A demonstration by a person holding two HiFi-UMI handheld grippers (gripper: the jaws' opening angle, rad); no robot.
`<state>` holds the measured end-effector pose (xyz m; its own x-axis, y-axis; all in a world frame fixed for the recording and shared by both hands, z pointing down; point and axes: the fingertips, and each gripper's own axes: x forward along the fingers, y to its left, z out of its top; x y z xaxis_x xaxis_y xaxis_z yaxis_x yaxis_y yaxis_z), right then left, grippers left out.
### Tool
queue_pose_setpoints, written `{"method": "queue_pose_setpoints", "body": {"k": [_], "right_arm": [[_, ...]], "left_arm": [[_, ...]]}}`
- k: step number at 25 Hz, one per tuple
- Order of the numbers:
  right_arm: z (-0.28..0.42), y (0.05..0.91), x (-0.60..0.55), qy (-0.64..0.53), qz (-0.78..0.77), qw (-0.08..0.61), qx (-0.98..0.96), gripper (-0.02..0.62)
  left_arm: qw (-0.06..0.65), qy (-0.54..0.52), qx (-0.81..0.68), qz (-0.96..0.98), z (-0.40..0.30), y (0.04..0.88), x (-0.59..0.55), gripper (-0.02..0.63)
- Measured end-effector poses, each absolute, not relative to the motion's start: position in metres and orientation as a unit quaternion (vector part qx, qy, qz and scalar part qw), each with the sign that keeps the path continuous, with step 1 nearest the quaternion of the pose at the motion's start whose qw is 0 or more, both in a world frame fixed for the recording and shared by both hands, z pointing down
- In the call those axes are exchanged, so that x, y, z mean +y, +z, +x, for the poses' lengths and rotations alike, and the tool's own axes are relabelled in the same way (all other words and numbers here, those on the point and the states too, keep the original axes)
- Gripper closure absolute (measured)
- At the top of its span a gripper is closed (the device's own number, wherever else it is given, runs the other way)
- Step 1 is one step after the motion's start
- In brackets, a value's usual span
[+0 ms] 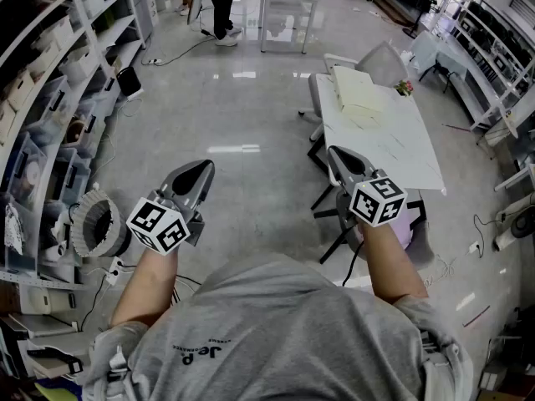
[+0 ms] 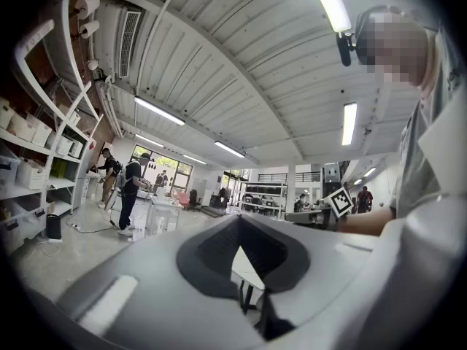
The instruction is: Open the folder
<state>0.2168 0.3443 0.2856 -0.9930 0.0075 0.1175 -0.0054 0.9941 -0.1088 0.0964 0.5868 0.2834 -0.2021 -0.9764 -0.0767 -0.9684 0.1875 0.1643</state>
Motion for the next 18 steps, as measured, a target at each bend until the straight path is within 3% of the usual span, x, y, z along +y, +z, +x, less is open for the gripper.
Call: {"method": "queue_pose_setpoints", "body": {"k": [16, 18], "right_arm": [[0.215, 0.286, 0.327, 0.058, -0.02, 0.059, -0.996, 0.591], [0.217, 0.286, 0.321, 0.061, -0.024, 0.059, -0.996, 0.589]], "left_arm": [[0.012, -0.089, -0.769, 0.633, 0.1, 0.28, 0.563, 0.547], [0.017, -0.084, -0.764, 0.64, 0.105, 0.28, 0.553, 0.321]]}}
